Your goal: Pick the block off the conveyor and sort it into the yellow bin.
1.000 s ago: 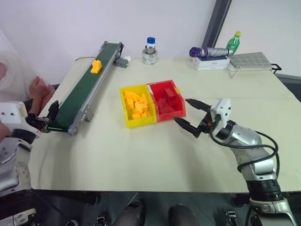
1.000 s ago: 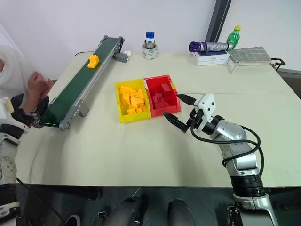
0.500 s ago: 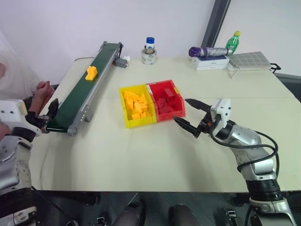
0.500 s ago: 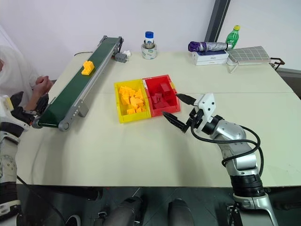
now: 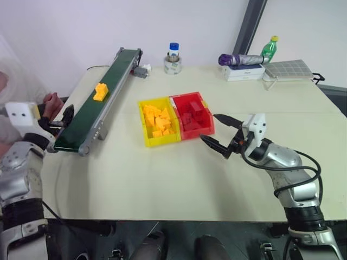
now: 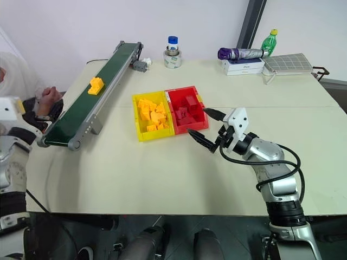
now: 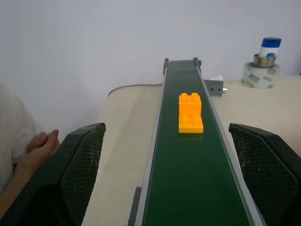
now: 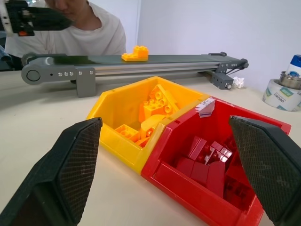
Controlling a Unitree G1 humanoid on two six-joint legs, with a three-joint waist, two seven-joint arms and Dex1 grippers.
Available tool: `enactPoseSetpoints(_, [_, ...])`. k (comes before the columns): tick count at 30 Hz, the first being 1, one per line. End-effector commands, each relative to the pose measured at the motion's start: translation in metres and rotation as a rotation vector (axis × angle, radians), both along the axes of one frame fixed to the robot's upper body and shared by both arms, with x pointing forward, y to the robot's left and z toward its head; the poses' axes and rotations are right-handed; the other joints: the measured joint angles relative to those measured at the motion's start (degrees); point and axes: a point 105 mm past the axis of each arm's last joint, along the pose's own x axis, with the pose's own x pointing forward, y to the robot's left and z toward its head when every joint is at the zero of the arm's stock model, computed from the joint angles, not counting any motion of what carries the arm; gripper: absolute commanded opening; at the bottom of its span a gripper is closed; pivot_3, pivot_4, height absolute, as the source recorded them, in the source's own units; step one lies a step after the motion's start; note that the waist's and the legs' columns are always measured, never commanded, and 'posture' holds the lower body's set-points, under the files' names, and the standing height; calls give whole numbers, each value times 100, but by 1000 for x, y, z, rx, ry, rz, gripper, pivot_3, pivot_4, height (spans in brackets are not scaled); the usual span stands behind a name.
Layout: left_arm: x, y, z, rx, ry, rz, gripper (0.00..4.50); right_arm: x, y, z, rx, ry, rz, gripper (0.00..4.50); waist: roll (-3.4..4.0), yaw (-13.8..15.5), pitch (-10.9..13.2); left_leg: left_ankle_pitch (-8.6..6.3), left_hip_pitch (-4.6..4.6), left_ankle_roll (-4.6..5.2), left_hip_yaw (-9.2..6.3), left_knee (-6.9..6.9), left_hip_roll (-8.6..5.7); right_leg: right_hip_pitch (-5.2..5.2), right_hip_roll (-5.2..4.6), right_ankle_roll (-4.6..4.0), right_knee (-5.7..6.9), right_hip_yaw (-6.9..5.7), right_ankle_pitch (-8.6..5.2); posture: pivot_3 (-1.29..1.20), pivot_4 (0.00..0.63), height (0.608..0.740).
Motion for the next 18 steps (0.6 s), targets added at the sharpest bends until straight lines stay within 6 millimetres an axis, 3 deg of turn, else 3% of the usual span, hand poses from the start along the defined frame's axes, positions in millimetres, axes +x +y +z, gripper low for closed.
enactPoseSetpoints(1, [14, -1, 0, 54, 79, -26, 4437, -6, 0, 12, -8, -63, 0, 4500, 0, -1, 0, 0, 0, 0, 1, 0, 0, 1, 0, 3, 0, 0, 1, 0, 150, 740])
enactPoseSetpoints(10, [50, -11, 3, 81, 145, -96, 4437, -7, -1, 7, -57, -79, -17, 4500, -3, -10, 0, 1, 0, 1, 3, 1, 0, 3, 2, 14, 0, 3, 8, 0, 150, 740])
enactPoseSetpoints(18, [61, -19, -4, 34, 169, -132, 4437, -8, -4, 9, -67, -94, -38, 4500, -3, -60, -1, 8, -1, 13, 4, 0, 0, 8, 2, 16, 1, 7, 9, 0, 150, 740])
